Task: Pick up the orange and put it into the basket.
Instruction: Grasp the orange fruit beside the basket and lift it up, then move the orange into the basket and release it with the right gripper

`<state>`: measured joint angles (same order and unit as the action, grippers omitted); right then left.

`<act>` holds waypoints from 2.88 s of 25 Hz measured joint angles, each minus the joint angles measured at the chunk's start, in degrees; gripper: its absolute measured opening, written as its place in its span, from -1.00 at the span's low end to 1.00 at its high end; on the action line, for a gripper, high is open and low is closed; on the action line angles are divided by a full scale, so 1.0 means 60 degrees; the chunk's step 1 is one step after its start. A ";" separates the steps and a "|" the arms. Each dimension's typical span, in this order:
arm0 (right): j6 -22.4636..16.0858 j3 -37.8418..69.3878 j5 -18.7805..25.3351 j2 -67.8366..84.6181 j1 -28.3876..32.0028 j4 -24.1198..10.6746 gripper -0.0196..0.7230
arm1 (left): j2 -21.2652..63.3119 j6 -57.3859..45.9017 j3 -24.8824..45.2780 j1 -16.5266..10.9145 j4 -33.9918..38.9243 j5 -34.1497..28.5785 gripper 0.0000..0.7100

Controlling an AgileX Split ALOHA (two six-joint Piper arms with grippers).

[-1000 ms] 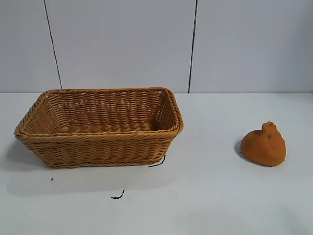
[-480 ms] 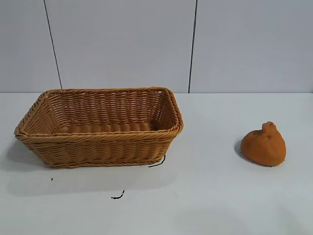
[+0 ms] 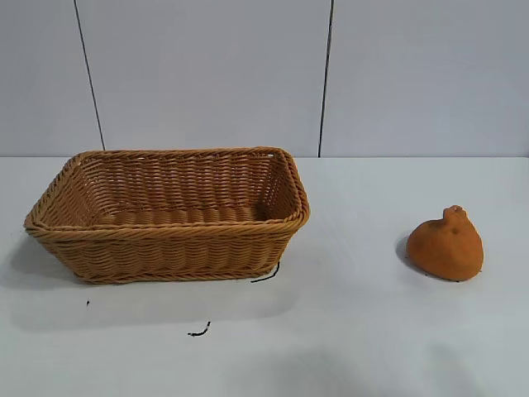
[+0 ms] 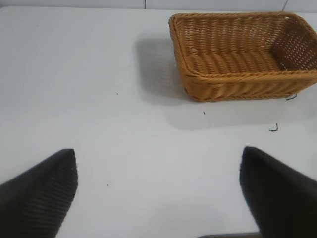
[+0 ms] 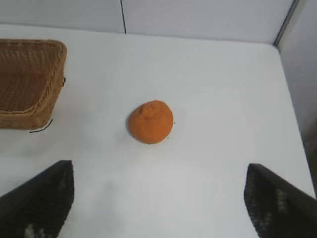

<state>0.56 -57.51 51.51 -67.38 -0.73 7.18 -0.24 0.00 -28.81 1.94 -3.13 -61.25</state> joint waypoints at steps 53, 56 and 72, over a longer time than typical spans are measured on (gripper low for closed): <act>-0.0038 -0.8423 0.1353 -0.8305 -0.1256 0.0540 -0.71 | 0.0000 0.0000 0.0000 0.0000 0.0000 0.0001 0.80; -0.0158 -0.8937 0.1334 -0.8305 -0.1901 0.0540 -0.71 | 0.0000 0.0000 0.0000 0.0000 0.0000 0.0001 0.80; -0.0358 -0.9167 -0.0750 -0.9518 -0.5526 0.0429 -0.71 | 0.0000 0.0000 0.0000 0.0000 -0.0008 -0.0001 0.80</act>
<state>-1.59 -112.51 47.01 -124.48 -33.88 9.75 -0.24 0.00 -28.81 1.94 -3.18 -61.26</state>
